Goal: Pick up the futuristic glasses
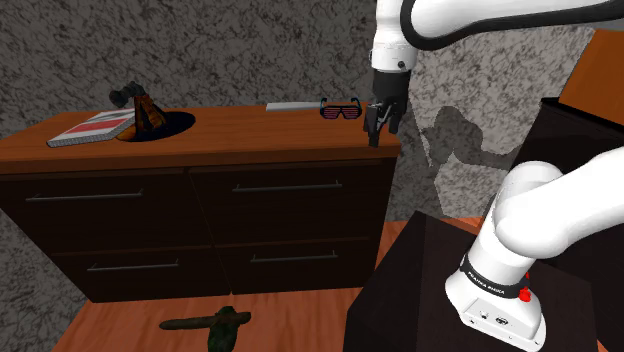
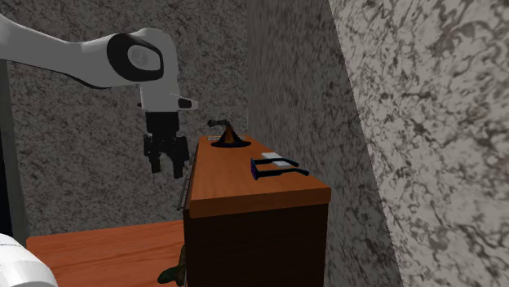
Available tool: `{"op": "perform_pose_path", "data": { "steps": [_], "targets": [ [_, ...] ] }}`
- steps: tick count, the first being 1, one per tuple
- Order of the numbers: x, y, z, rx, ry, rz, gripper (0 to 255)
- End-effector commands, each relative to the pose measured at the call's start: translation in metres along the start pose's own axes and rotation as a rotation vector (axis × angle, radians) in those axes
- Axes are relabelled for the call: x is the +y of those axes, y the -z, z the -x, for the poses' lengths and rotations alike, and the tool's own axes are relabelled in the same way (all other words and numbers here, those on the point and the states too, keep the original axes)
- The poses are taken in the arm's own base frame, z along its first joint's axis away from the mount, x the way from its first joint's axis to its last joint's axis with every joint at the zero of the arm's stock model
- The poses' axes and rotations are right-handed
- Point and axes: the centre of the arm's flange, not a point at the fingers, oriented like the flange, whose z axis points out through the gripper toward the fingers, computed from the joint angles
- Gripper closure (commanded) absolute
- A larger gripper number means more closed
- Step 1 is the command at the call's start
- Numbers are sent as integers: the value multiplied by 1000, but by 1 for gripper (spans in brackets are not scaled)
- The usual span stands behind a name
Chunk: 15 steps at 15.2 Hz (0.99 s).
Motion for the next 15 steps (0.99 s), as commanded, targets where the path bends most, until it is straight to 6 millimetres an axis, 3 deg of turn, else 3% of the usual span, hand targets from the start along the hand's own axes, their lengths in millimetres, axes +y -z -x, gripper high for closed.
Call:
{"op": "perform_pose_path", "data": {
  "steps": [1,15],
  "targets": [
    [0,0,0,0,0,0,0],
    [59,12,-182,-71,193,44,0]
  ]
}}
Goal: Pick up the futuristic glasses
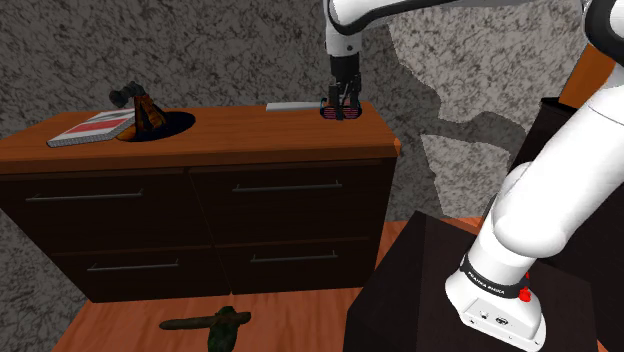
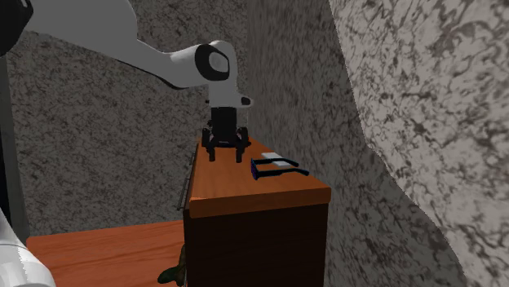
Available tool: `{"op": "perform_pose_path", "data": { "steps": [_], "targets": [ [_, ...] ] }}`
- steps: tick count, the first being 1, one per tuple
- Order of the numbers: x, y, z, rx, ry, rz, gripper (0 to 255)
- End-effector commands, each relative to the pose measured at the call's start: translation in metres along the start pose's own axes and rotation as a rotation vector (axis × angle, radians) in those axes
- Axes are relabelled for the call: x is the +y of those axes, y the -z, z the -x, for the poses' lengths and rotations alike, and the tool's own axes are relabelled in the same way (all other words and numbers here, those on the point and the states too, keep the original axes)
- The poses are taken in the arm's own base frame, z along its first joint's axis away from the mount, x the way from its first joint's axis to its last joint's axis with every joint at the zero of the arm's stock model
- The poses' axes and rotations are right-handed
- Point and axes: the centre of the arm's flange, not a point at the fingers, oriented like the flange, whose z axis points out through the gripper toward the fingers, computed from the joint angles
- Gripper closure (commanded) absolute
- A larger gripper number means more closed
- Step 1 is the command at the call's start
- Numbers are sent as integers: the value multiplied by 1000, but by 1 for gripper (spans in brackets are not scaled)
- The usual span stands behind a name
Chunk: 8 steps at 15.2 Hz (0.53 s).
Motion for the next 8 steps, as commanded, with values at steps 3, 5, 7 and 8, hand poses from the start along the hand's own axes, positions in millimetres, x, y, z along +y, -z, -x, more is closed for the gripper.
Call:
{"op": "perform_pose_path", "data": {
  "steps": [3,5,7,8],
  "targets": [
    [21,6,-51,-21,57,13,0],
    [30,8,-77,-31,84,20,0],
    [38,9,-103,-41,112,26,0],
    [40,10,-109,-43,118,27,0]
  ]
}}
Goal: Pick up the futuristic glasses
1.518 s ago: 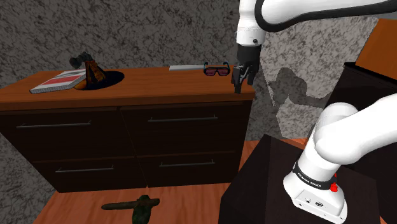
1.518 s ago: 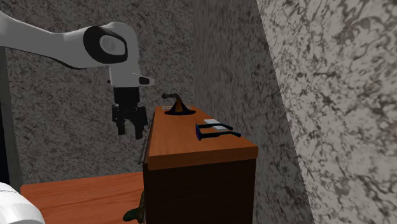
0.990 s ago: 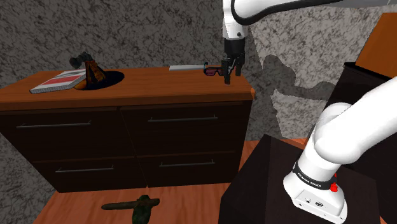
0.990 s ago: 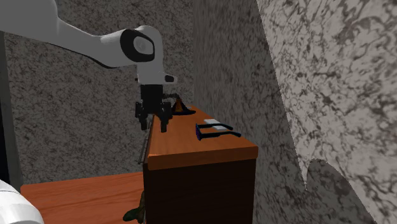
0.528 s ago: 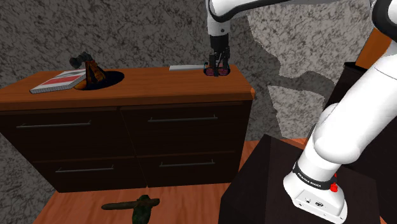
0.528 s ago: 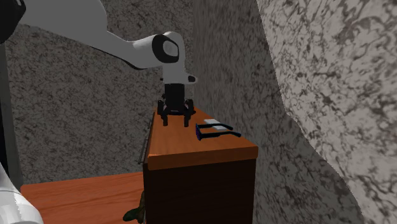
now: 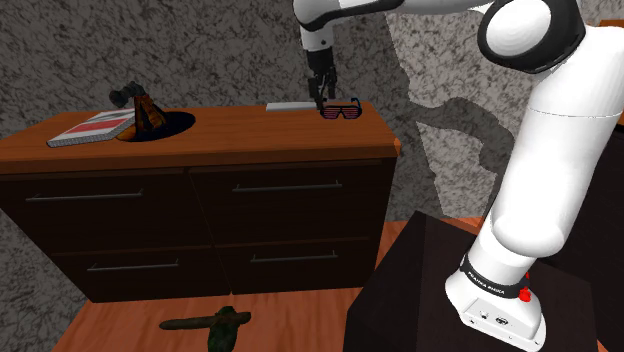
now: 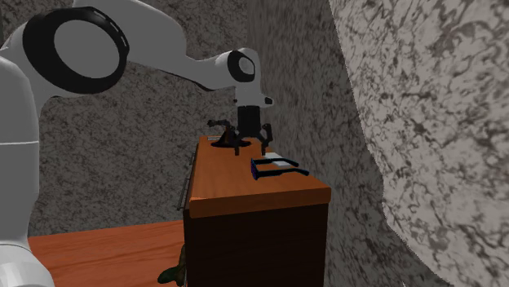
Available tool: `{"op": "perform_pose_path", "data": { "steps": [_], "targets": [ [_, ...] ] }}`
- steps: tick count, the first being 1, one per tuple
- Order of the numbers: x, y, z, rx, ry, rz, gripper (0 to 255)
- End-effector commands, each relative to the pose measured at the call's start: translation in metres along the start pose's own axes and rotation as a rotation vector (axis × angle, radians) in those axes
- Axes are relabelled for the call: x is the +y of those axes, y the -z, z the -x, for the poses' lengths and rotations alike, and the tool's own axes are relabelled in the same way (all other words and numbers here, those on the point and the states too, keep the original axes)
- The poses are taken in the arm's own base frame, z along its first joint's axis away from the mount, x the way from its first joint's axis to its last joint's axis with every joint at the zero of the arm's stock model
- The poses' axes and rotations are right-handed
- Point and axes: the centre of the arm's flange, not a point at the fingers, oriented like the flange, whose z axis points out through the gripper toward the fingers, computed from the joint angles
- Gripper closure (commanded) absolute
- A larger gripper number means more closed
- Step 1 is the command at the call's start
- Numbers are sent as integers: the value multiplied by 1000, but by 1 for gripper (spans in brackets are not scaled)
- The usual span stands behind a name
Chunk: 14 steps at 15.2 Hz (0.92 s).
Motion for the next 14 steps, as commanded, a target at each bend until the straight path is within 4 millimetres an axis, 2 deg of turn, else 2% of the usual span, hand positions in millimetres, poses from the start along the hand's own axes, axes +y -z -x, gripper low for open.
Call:
{"op": "perform_pose_path", "data": {
  "steps": [1,7,9,10,14],
  "targets": [
    [4,-5,-10,-4,12,2,0],
    [2,-36,-14,-4,12,2,0],
    [2,-39,-15,-4,12,2,0],
    [1,-39,-15,-4,12,3,255],
    [1,-39,-15,-4,12,3,255]
  ]
}}
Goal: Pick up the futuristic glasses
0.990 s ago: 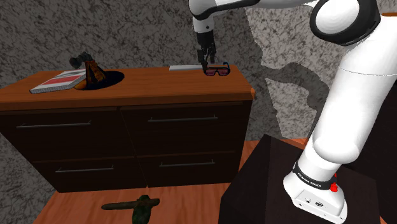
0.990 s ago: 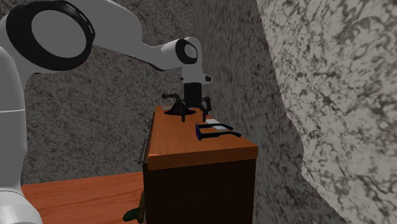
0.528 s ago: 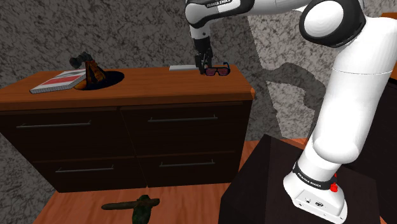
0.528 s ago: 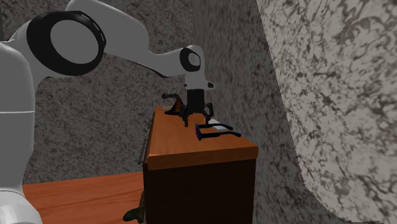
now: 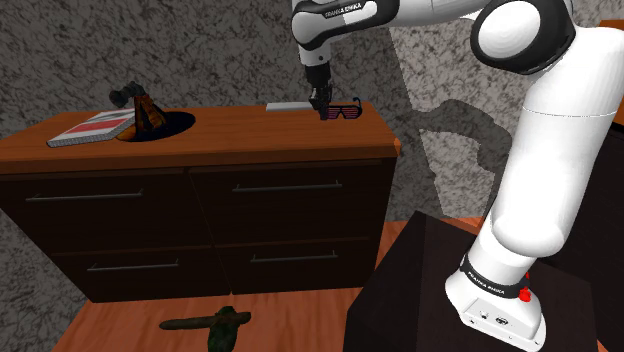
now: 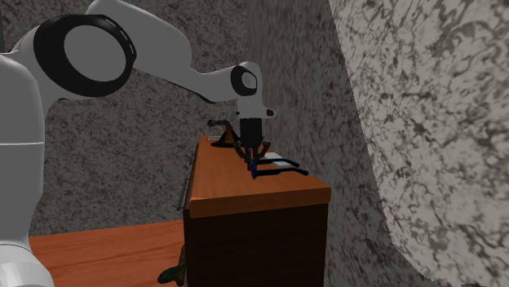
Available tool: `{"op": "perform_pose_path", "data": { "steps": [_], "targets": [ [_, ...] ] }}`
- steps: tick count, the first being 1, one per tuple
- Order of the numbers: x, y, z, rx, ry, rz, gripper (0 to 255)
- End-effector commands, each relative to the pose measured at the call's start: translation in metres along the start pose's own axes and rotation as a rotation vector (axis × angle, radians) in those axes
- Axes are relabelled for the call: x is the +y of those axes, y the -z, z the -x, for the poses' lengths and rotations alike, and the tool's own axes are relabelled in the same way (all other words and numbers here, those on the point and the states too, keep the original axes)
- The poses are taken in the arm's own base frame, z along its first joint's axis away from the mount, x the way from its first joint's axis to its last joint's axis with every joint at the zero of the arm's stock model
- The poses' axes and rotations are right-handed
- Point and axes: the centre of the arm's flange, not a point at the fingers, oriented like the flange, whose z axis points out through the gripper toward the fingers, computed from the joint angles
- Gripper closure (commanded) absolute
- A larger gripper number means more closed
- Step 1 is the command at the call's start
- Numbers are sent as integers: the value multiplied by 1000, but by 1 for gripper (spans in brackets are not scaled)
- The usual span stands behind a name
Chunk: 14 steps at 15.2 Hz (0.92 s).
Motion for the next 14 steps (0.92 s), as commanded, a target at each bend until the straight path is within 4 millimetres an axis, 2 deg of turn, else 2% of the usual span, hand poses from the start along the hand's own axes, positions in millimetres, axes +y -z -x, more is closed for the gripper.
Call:
{"op": "perform_pose_path", "data": {
  "steps": [1,5,14],
  "targets": [
    [0,0,0,0,0,0,255],
    [1,-1,0,0,0,0,255],
    [4,46,7,0,0,0,255]
  ]
}}
